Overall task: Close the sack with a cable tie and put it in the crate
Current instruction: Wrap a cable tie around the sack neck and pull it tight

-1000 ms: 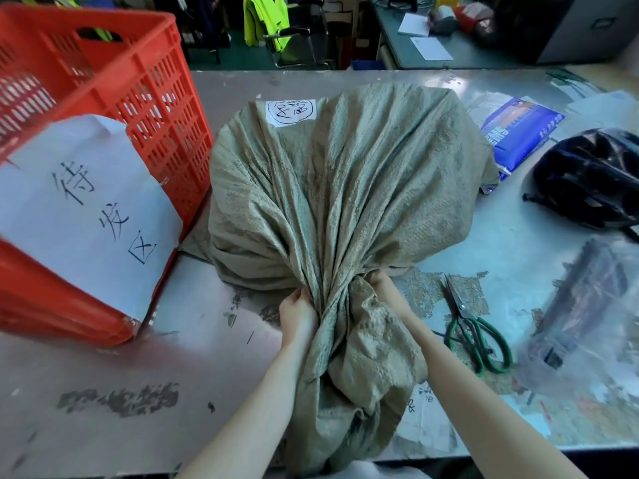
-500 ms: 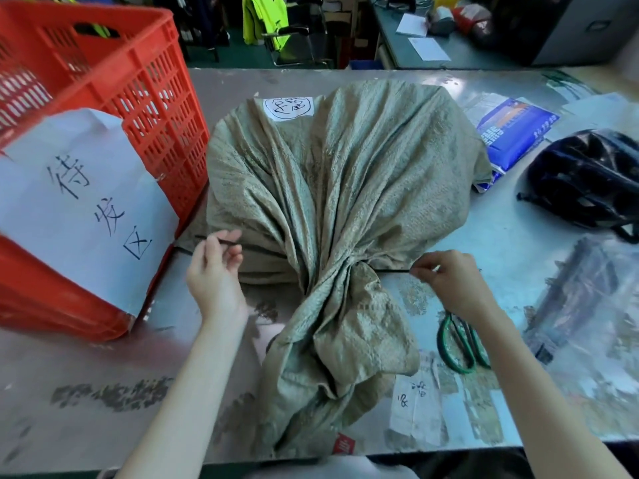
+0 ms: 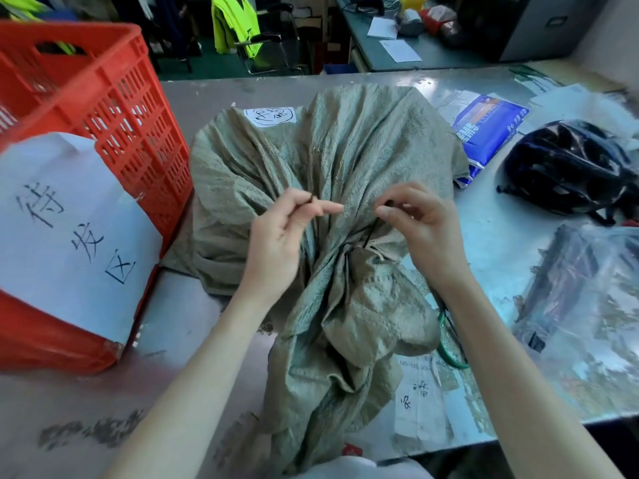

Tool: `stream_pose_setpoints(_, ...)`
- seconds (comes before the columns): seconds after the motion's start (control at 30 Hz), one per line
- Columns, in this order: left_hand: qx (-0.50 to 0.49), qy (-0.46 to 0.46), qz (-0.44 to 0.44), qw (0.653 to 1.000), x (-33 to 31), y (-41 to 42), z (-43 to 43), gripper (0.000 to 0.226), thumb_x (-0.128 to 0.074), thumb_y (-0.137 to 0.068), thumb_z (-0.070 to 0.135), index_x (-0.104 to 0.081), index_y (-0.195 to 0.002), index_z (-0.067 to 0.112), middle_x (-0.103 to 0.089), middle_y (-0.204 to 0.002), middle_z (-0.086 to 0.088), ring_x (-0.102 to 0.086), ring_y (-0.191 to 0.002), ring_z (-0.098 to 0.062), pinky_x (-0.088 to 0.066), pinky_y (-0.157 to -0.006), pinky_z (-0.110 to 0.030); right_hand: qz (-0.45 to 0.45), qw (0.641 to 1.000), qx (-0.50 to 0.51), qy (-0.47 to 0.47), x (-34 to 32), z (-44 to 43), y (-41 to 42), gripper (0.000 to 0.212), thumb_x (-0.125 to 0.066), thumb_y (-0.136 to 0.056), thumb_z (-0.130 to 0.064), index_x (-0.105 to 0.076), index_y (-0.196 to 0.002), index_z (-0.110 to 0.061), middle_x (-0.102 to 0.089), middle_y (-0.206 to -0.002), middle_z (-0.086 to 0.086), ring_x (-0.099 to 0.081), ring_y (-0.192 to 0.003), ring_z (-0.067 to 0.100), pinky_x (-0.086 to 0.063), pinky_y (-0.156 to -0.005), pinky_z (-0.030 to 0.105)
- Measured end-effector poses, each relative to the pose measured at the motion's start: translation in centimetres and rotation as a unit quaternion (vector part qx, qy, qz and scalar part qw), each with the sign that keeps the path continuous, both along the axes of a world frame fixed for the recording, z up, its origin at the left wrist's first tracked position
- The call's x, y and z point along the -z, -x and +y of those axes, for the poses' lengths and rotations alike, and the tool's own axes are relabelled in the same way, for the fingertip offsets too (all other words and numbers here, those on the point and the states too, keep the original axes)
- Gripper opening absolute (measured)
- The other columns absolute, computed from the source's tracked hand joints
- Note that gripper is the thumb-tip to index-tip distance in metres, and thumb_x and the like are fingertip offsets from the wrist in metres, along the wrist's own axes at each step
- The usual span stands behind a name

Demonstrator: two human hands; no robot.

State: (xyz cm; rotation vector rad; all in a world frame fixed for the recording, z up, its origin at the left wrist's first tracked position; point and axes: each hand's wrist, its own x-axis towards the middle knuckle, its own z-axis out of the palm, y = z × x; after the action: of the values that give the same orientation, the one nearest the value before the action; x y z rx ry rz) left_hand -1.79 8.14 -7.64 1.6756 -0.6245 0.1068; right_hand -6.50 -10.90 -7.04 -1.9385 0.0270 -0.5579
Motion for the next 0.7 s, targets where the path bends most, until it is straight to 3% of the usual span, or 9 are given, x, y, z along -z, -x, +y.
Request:
stream_pose_setpoints(0.07,0.042,-0.016,0.04,0.998,0.4,-0.3,-1.9,0.019,-0.042,-0.1,0.014,-0.051,-0.084,0.017,-0.073,-0.082,-0.001,-0.072,-0.07,-0.019,-0.056,-0.072,-0.029,-0.014,0.999,0.015,0.025,-0.5,0.7,-1.3,0.006,-0.065,-0.082,-0.014,-0.069,-0.081,-0.011,-0.072,-0.081,0.01,-0.062,-0.071,0.025,-0.046,-0.066,0.03)
stream_pose_setpoints(0.13,0.026,-0.019,0.069,0.997,1.4,-0.5,-3.3,0.022,-0.043,-0.1,0.016,-0.05,-0.081,0.024,-0.065,-0.064,0.0,-0.065,-0.051,-0.02,-0.054,-0.055,-0.032,-0.016,0.999,0.011,-0.039,-0.8,1.3,-2.4,0.008,-0.062,-0.085,-0.008,-0.066,-0.078,-0.007,-0.071,-0.069,0.005,-0.065,-0.064,0.022,-0.051,-0.065,0.031)
stream_pose_setpoints(0.2,-0.008,-0.017,0.082,0.996,2.5,-1.0,-3.8,0.022,-0.042,-0.101,0.018,-0.05,-0.08,0.019,-0.053,-0.052,-0.001,-0.049,-0.039,-0.017,-0.043,-0.044,-0.029,-0.022,0.989,0.004,-0.143,-1.0,1.5,-3.5,0.009,-0.06,-0.086,-0.003,-0.066,-0.079,-0.006,-0.065,-0.055,-0.003,-0.061,-0.054,0.019,-0.052,-0.058,0.028)
stream_pose_setpoints(0.3,-0.019,0.028,0.125,0.992,3.0,-1.5,-3.7,0.03,-0.037,-0.103,0.02,-0.049,-0.078,0.008,-0.034,-0.049,0.0,-0.029,-0.041,-0.011,-0.026,-0.044,-0.024,-0.019,0.969,-0.005,-0.246,-0.8,1.4,-4.6,0.013,-0.058,-0.088,-0.002,-0.071,-0.088,-0.005,-0.053,-0.051,0.001,-0.046,-0.046,0.015,-0.041,-0.05,0.02)
stream_pose_setpoints(0.47,0.044,0.094,0.217,0.971,2.4,-1.7,-2.9,0.033,-0.033,-0.104,0.017,-0.042,-0.072,0.01,-0.024,-0.058,-0.005,-0.022,-0.046,-0.008,-0.019,-0.044,-0.018,0.056,0.94,-0.105,-0.318,0.6,1.2,-4.9,0.025,-0.049,-0.093,-0.011,-0.071,-0.106,-0.012,-0.036,-0.065,0.003,-0.032,-0.062,0.012,-0.031,-0.063,0.019)
stream_pose_setpoints(0.57,0.041,0.118,0.204,0.971,2.3,-1.5,-3.0,0.032,-0.036,-0.102,0.014,-0.046,-0.072,0.01,-0.026,-0.056,0.0,-0.022,-0.048,-0.008,-0.019,-0.047,-0.016,0.088,0.915,-0.149,-0.363,1.1,1.2,-4.3,0.029,-0.048,-0.09,-0.003,-0.066,-0.111,-0.005,-0.045,-0.067,-0.001,-0.039,-0.066,0.009,-0.034,-0.064,0.016)
stream_pose_setpoints(0.63,0.041,0.151,0.21,0.965,2.1,-1.5,-3.2,0.025,-0.036,-0.101,0.01,-0.05,-0.08,0.008,-0.029,-0.052,0.009,-0.023,-0.045,-0.004,-0.02,-0.044,-0.013,0.096,0.907,-0.162,-0.376,1.4,1.3,-4.0,0.027,-0.058,-0.084,0.0,-0.07,-0.107,-0.008,-0.053,-0.064,-0.003,-0.045,-0.065,0.008,-0.038,-0.064,0.015)
stream_pose_setpoints(0.7,0.05,0.181,0.219,0.958,1.9,-1.6,-3.5,0.018,-0.038,-0.1,0.01,-0.048,-0.085,0.01,-0.032,-0.052,0.012,-0.024,-0.045,-0.002,-0.022,-0.043,-0.012,0.104,0.905,-0.168,-0.378,1.8,1.2,-4.0,0.026,-0.072,-0.07,-0.01,-0.074,-0.096,-0.015,-0.059,-0.06,-0.002,-0.051,-0.061,0.01,-0.041,-0.061,0.015)
